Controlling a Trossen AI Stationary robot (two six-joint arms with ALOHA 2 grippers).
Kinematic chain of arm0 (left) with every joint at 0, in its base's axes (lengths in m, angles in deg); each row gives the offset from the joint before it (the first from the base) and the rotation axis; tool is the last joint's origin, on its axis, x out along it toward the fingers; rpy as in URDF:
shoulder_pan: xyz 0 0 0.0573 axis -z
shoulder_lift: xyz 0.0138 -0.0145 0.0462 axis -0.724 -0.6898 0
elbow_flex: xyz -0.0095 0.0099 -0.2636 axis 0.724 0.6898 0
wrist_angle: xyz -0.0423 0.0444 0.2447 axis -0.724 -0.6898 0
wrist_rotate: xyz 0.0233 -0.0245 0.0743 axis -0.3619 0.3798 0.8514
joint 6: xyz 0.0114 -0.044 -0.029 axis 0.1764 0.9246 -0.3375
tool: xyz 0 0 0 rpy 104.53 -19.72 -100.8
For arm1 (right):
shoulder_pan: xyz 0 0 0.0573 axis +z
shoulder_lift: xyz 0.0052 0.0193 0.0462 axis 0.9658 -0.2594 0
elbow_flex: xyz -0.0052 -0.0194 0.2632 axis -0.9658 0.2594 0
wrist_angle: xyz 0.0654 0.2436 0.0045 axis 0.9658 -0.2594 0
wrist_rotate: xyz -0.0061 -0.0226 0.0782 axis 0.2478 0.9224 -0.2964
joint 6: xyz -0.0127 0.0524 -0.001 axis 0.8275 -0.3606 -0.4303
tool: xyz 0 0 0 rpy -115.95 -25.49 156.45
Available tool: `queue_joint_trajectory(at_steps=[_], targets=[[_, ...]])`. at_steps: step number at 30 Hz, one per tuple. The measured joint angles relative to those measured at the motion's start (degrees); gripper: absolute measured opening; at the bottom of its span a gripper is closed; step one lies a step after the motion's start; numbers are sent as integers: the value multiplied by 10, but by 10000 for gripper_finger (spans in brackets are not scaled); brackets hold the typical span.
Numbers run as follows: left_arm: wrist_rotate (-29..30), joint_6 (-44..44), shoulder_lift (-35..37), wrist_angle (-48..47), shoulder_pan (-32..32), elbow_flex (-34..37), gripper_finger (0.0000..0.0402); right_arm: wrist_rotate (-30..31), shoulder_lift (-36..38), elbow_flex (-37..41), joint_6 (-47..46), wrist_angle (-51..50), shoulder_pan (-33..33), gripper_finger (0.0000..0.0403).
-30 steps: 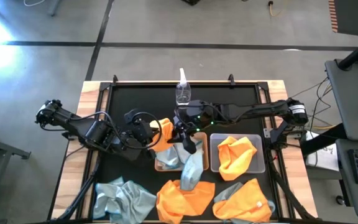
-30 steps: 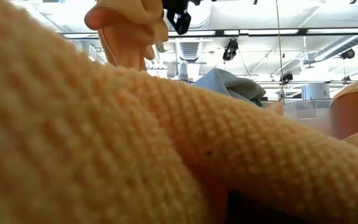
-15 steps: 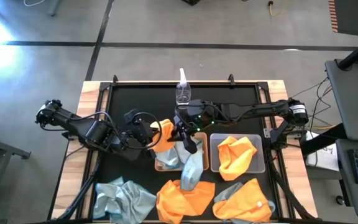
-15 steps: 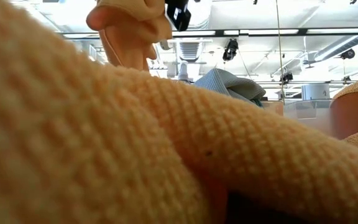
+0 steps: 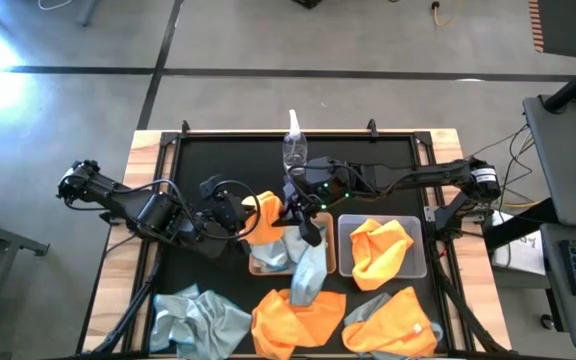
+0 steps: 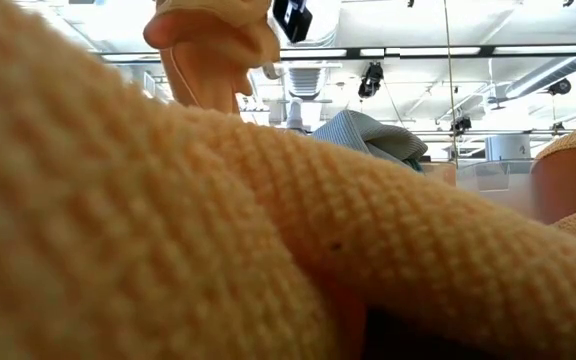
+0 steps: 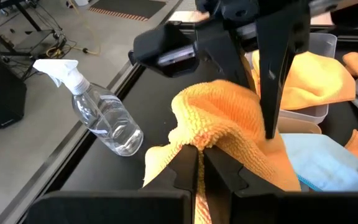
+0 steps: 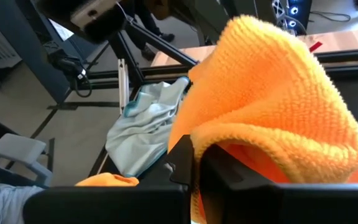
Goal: Sort microfiber towel by color & place in baskets
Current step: Put the orange towel into the transparent bin
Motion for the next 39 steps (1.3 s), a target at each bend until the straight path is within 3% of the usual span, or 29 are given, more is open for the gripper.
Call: queue_joint_trajectory(at_steps=[11, 18, 25, 34, 39], targets=[[-6, 12, 0, -4, 0, 0, 8, 0, 5, 0, 0, -16, 0, 9], [-66, 9, 0, -4, 0, 0, 55, 0, 5, 0, -1, -17, 0, 9], [-71, 8, 0, -8, 0, 0, 104, 0, 5, 0, -1, -17, 0, 9], [-74, 38, 1, -58, 0, 0, 115, 2, 24, 1, 0, -38, -4, 9], [-73, 92, 1, -122, 0, 0, 114, 76, 67, 1, 19, -98, -8, 9]])
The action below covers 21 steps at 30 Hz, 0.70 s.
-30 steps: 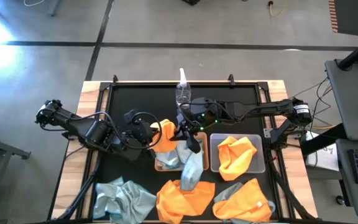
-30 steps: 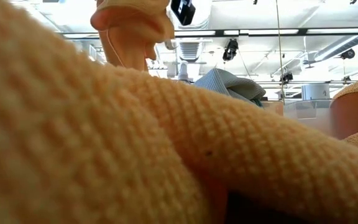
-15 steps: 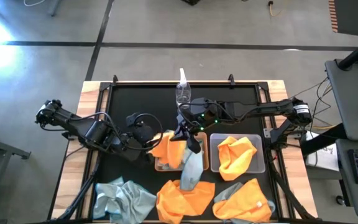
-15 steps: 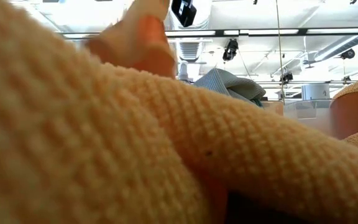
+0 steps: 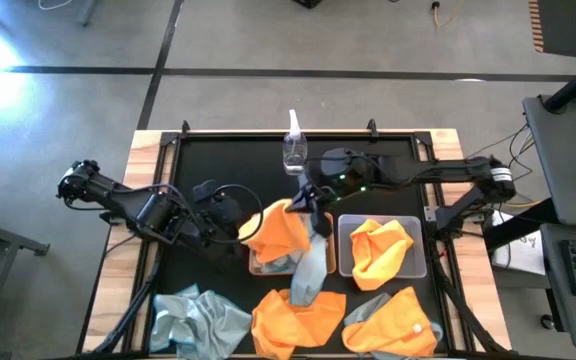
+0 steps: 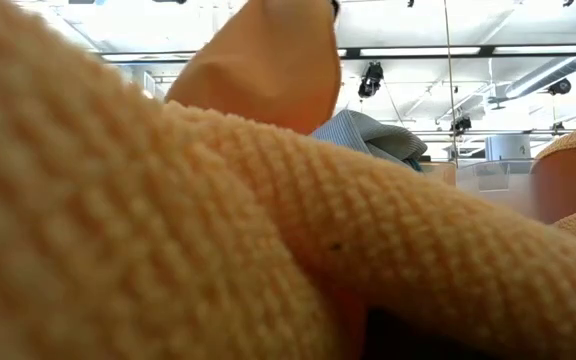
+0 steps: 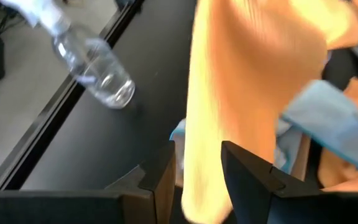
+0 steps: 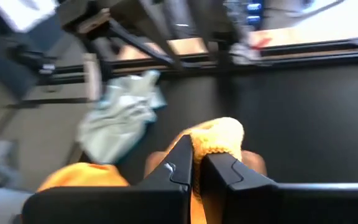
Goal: Sort microfiber towel by color & place in baskets
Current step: Put the orange towel into the transparent bin
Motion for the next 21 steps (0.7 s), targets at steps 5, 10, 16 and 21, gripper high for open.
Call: queue_joint_trajectory(at_steps=[5, 10, 16, 21], targets=[[0, 49, 0, -43, 0, 0, 114, 109, 57, 0, 10, -79, 0, 9], [4, 57, 0, -49, 0, 0, 114, 174, 110, 0, -11, -147, 0, 9], [14, 56, 0, -52, 0, 0, 113, 208, 161, 0, -59, -216, 0, 9], [14, 56, 0, -56, 0, 0, 113, 208, 184, 0, -103, -255, 6, 9]])
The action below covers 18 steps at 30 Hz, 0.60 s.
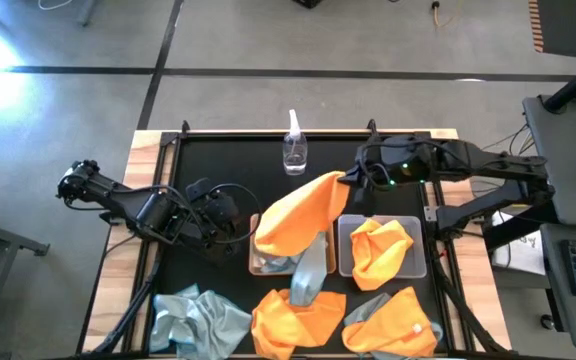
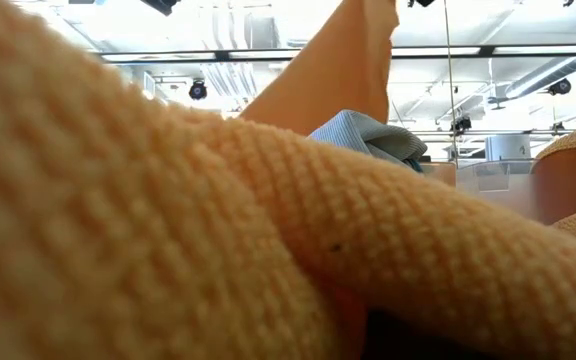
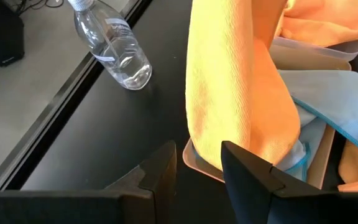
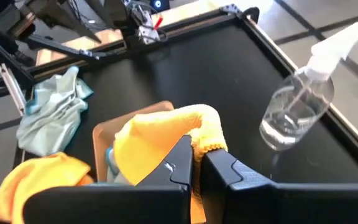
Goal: Sort microfiber towel by color & place in baskets
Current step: Put the orange towel into the transparent bin
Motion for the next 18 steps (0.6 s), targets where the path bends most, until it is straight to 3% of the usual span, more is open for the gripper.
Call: queue_joint_trajectory(at_steps=[9, 18], targets=[[0, 0, 0, -2, 0, 0, 113, -7, 33, 0, -57, -72, 4, 9], [27, 0, 0, -14, 0, 0, 113, -60, 68, 0, -72, -75, 45, 9]])
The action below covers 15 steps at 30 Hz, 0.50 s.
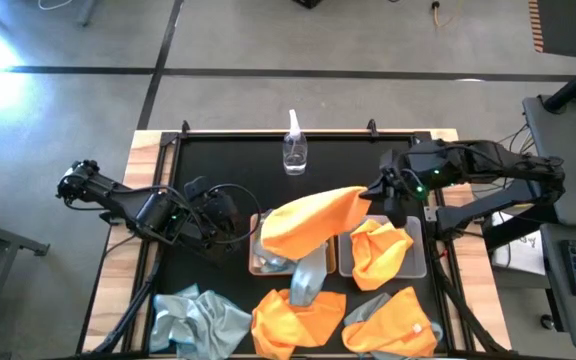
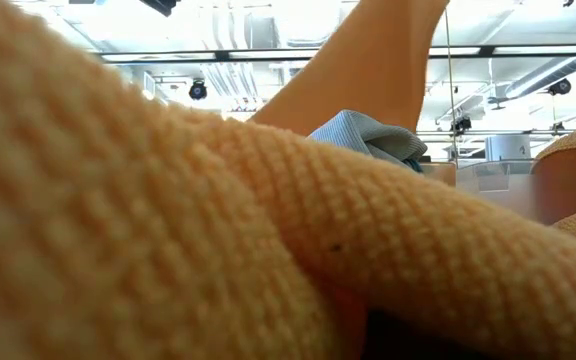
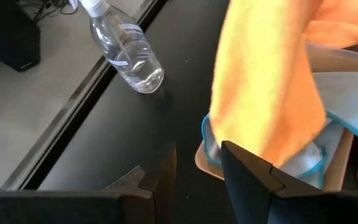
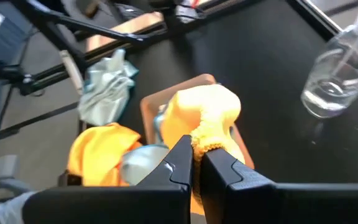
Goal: Sort microfiber towel by color & place in baskets
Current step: Put the orange towel into the transparent bin
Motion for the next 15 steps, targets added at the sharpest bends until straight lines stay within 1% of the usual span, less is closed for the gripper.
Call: queue_joint_trajectory(at_steps=[8, 15], targets=[[4, 0, 0, -8, 0, 0, 113, -1, 36, 0, 0, 32, 43, 9], [4, 1, 0, -8, 0, 0, 113, -1, 56, 0, 1, 79, 56, 9]])
